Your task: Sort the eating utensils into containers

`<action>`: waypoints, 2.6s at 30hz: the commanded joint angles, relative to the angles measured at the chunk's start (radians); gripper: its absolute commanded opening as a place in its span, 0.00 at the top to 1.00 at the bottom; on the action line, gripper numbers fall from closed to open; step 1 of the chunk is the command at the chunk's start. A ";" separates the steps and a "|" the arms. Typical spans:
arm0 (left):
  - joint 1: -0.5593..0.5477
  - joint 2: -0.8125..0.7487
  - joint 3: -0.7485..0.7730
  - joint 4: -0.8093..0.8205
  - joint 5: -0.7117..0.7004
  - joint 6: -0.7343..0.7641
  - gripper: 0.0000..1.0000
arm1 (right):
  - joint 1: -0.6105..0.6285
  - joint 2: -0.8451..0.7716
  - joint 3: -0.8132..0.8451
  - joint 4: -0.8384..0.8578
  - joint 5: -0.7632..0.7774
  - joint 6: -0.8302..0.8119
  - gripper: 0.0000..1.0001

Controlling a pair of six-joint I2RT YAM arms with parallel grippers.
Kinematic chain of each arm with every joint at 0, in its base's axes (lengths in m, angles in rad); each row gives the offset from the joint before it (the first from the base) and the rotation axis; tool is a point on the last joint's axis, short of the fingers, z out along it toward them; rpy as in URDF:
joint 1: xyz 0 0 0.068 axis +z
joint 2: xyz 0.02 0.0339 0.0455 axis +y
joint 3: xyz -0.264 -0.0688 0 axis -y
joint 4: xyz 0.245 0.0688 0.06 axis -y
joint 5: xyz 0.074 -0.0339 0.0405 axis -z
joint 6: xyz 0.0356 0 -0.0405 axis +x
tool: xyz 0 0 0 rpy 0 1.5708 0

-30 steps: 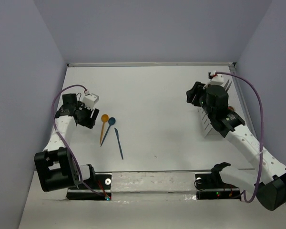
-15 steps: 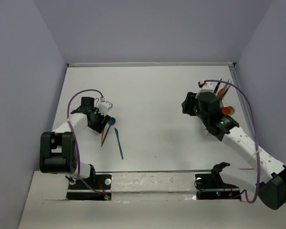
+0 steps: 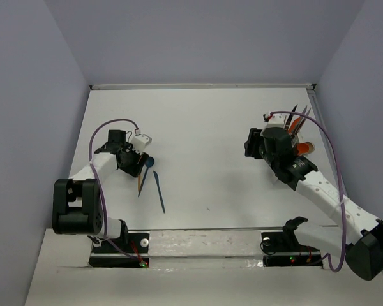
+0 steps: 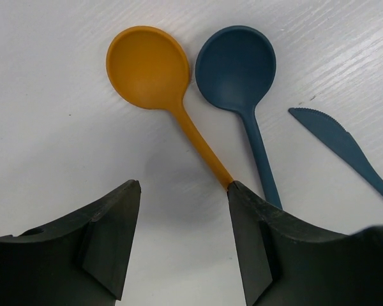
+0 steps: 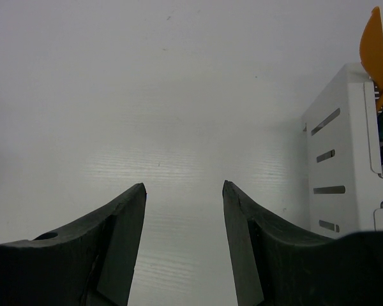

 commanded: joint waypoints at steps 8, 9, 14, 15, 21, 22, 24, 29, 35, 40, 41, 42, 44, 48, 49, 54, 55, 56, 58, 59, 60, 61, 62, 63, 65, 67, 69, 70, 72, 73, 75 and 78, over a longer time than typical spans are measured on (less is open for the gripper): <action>-0.022 0.024 -0.041 0.060 -0.029 -0.024 0.35 | 0.002 -0.021 -0.002 0.018 0.012 -0.004 0.43; -0.023 0.032 -0.045 0.060 -0.031 -0.024 0.36 | 0.002 -0.024 -0.004 0.018 0.012 -0.004 0.43; -0.037 0.048 -0.079 0.106 -0.054 -0.027 0.40 | 0.002 -0.023 -0.008 0.018 0.023 -0.003 0.43; -0.037 0.051 -0.085 0.117 -0.060 -0.030 0.46 | 0.002 -0.018 -0.007 0.019 0.023 -0.004 0.43; -0.005 0.058 -0.102 0.139 -0.120 -0.011 0.94 | 0.002 -0.018 0.003 0.012 0.018 -0.010 0.43; 0.007 0.052 -0.099 0.145 -0.137 -0.017 0.99 | 0.002 -0.023 0.003 0.012 0.020 -0.010 0.43; 0.023 0.042 -0.098 0.165 -0.157 -0.034 1.00 | 0.002 -0.029 0.003 0.012 0.021 -0.010 0.43; 0.023 -0.055 -0.097 0.212 -0.161 -0.074 1.00 | 0.002 -0.023 0.000 0.010 -0.012 -0.003 0.43; 0.023 -0.447 -0.072 0.258 -0.123 -0.166 1.00 | 0.034 -0.015 0.009 0.025 -0.233 -0.052 0.42; 0.023 -0.693 0.062 0.168 0.013 -0.292 1.00 | 0.141 -0.033 0.047 0.131 -0.361 -0.050 0.27; 0.024 -0.754 0.085 0.168 0.061 -0.354 1.00 | 0.208 -0.035 0.052 0.201 -0.362 -0.052 0.26; 0.023 -0.779 0.096 0.165 0.084 -0.384 1.00 | 0.242 -0.029 0.070 0.238 -0.359 -0.058 0.24; 0.023 -0.802 0.137 0.143 0.144 -0.462 1.00 | 0.346 0.011 0.101 0.332 -0.334 -0.085 0.24; 0.023 -0.805 0.148 0.143 0.219 -0.577 1.00 | 0.518 0.144 0.214 0.458 -0.220 -0.156 0.25; 0.023 -0.808 0.127 0.155 0.240 -0.618 1.00 | 0.549 0.179 0.261 0.488 -0.195 -0.168 0.26; 0.023 -0.856 0.087 0.212 0.257 -0.672 1.00 | 0.651 0.478 0.436 0.628 -0.166 -0.179 0.27; 0.023 -0.862 0.084 0.215 0.257 -0.675 1.00 | 0.651 0.517 0.472 0.628 -0.171 -0.176 0.27; 0.023 -0.879 0.077 0.217 0.256 -0.677 1.00 | 0.667 0.554 0.504 0.628 -0.178 -0.171 0.27; 0.023 -0.896 0.065 0.226 0.254 -0.680 1.00 | 0.678 0.630 0.583 0.628 -0.194 -0.159 0.27; 0.023 -0.914 0.051 0.229 0.251 -0.682 1.00 | 0.678 0.647 0.599 0.630 -0.195 -0.130 0.27; 0.023 -0.923 0.044 0.235 0.250 -0.680 1.00 | 0.678 0.672 0.622 0.636 -0.175 -0.118 0.27; 0.023 -0.937 0.035 0.237 0.245 -0.680 1.00 | 0.678 0.680 0.630 0.636 -0.165 -0.106 0.28; 0.023 -0.943 0.030 0.240 0.244 -0.680 1.00 | 0.678 0.689 0.636 0.635 -0.148 -0.090 0.28; 0.050 -0.948 0.025 0.243 0.242 -0.680 1.00 | 0.678 0.694 0.641 0.638 -0.126 -0.084 0.29; 0.053 -0.962 0.008 0.258 0.254 -0.685 1.00 | 0.678 0.709 0.656 0.639 -0.117 -0.072 0.30; 0.061 -0.966 -0.004 0.272 0.262 -0.689 1.00 | 0.678 0.724 0.670 0.642 -0.125 -0.064 0.33; 0.063 -0.969 -0.009 0.278 0.270 -0.694 1.00 | 0.678 0.755 0.691 0.642 -0.129 -0.058 0.36; 0.064 -0.971 -0.010 0.280 0.274 -0.695 1.00 | 0.678 0.766 0.699 0.641 -0.128 -0.058 0.38; 0.067 -0.972 -0.013 0.280 0.288 -0.700 1.00 | 0.678 0.796 0.728 0.632 -0.123 -0.059 0.40; 0.069 -0.977 -0.018 0.280 0.290 -0.700 1.00 | 0.678 0.807 0.737 0.630 -0.125 -0.061 0.41; 0.072 -0.980 -0.019 0.280 0.291 -0.700 1.00 | 0.678 0.824 0.765 0.625 -0.131 -0.069 0.43; 0.078 -0.986 -0.028 0.280 0.305 -0.697 1.00 | 0.678 0.847 0.791 0.622 -0.112 -0.076 0.56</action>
